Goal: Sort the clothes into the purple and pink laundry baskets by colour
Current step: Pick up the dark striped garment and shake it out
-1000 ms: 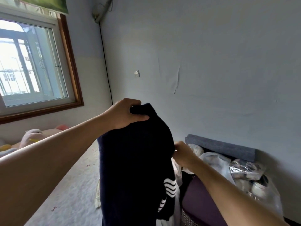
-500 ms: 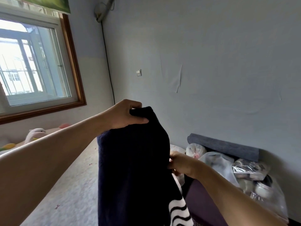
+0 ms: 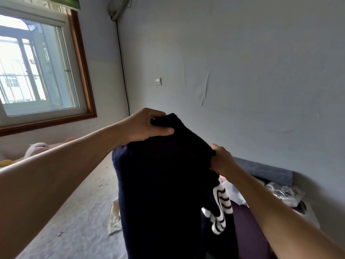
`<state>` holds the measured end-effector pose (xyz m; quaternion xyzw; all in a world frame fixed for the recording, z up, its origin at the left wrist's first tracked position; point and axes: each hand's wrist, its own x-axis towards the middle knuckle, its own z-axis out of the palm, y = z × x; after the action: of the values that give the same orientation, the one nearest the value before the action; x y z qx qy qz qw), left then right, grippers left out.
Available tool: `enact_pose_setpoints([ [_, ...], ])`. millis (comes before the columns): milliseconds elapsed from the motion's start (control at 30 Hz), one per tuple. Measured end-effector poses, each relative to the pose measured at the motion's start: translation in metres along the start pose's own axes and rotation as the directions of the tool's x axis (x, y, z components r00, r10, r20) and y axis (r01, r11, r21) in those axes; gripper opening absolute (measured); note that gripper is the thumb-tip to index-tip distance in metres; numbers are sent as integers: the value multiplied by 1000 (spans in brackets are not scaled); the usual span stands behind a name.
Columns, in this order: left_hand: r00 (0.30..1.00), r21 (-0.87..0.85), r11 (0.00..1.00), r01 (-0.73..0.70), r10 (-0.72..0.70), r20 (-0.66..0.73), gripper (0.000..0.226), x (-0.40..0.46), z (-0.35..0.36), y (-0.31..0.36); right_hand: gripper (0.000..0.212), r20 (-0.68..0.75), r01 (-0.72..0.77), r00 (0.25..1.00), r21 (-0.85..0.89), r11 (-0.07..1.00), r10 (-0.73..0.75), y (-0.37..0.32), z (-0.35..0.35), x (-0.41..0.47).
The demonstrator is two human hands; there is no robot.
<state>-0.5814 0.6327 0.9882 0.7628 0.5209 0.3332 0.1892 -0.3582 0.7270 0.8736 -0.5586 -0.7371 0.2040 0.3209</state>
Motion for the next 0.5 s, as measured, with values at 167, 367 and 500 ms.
enact_pose_setpoints([
  [167,1000,-45,999,-8,9,16,24,10,1,22,7,95,20,994,364,931,-59,-28,22,4],
  [367,983,-3,996,-86,84,-161,47,28,6,31,26,294,-92,950,583,807,-105,-32,27,-12],
  [500,949,14,997,-72,73,-305,39,35,6,18,43,518,-335,816,786,520,-257,-38,7,-50],
])
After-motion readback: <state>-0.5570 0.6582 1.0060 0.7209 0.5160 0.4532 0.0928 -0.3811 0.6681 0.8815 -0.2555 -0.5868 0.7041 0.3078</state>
